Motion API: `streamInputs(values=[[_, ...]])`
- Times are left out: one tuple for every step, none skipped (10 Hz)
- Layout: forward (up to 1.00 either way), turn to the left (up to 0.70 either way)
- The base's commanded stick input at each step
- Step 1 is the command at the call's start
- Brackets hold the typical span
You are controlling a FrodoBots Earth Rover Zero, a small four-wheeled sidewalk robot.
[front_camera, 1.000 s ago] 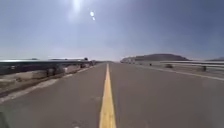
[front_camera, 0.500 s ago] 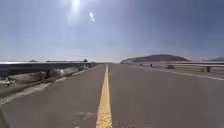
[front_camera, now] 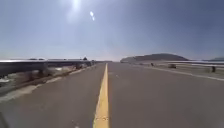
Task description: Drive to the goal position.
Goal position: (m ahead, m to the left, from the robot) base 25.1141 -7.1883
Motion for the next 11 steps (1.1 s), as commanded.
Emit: streamInputs(values=[[0.85,0.0],[0.85,0.0],[0.85,0.0],[0.85,0.0],[0.85,0.0],[0.85,0.0],[0.85,0.0],[0.85,0.0],[0.85,0.0],[0.85,0.0],[0.85,0.0]])
